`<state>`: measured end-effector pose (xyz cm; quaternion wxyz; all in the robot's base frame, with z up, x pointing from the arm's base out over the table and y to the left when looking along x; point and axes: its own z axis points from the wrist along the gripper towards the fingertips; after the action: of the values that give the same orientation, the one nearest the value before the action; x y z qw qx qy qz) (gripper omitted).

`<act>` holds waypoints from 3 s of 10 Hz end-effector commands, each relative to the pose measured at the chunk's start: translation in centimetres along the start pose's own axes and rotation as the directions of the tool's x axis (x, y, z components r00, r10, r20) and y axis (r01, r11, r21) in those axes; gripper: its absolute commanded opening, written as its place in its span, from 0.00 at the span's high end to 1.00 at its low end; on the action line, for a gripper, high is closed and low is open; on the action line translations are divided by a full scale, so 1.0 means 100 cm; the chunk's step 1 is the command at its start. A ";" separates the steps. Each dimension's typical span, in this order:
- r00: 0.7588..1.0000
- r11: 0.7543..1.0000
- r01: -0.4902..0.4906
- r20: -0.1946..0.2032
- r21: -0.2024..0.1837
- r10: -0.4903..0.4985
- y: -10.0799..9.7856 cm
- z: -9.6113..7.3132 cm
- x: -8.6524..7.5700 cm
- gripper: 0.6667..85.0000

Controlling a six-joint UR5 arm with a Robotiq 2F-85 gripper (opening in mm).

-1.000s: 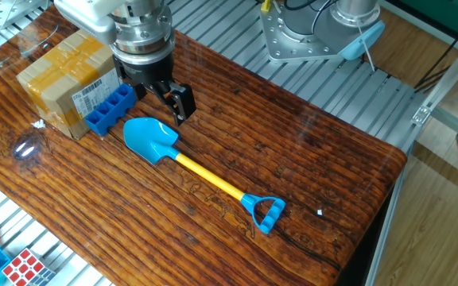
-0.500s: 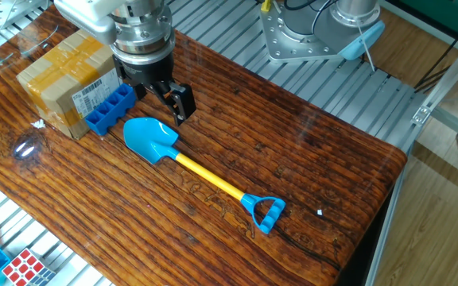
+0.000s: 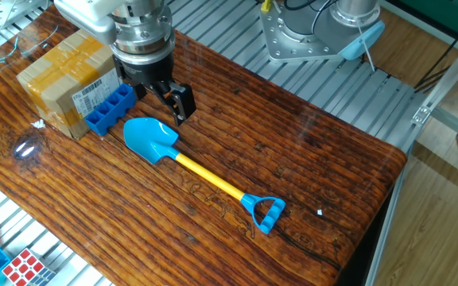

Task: Use a shovel to scoop up an object

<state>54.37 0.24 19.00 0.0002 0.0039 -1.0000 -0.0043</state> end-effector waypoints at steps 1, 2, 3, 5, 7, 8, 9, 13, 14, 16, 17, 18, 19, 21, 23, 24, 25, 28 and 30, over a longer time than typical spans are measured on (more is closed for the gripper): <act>0.944 0.937 -0.325 -0.102 -0.127 0.313 0.042 -0.003 0.015 1.00; 0.944 0.937 -0.325 -0.099 -0.129 0.313 0.042 -0.002 0.014 1.00; 0.945 0.937 -0.323 -0.099 -0.129 0.312 0.042 -0.002 0.014 1.00; 0.945 0.937 -0.325 -0.096 -0.132 0.314 0.042 -0.002 0.013 1.00; 0.947 0.941 -0.317 -0.089 -0.120 0.308 0.041 0.000 0.012 1.00; 0.952 0.945 -0.304 -0.085 -0.122 0.296 0.042 0.000 0.011 1.00; 0.963 0.957 -0.269 -0.065 -0.110 0.263 0.038 0.002 0.008 1.00; 0.991 0.995 0.099 0.088 -0.010 -0.098 0.015 0.003 -0.025 1.00; 0.967 0.971 0.239 0.094 -0.012 -0.237 0.021 0.004 -0.028 1.00; 0.931 0.936 0.351 0.109 0.007 -0.349 0.032 0.007 -0.038 1.00; 0.909 0.917 0.398 0.141 -0.025 -0.391 0.043 0.010 -0.043 1.00; 0.880 0.893 0.450 0.170 -0.002 -0.443 0.037 0.014 -0.053 1.00; 0.912 0.919 0.394 0.120 0.009 -0.392 0.027 0.019 -0.042 1.00; 0.938 0.938 0.345 0.064 -0.047 -0.342 0.036 0.017 -0.023 1.00; 0.853 0.853 0.521 0.034 -0.004 -0.521 0.020 0.020 -0.014 1.00; 0.798 0.798 0.602 0.008 0.004 -0.602 0.014 0.022 -0.008 1.00; 0.787 0.787 0.617 0.029 -0.017 -0.616 0.023 0.024 -0.009 1.00; 0.603 0.597 0.796 -0.033 0.098 -0.797 0.001 0.020 -0.016 0.64; 0.524 0.520 0.849 -0.019 0.096 -0.852 0.009 0.024 -0.010 0.52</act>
<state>55.77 1.35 16.71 -0.0159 0.4063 -0.9133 0.0246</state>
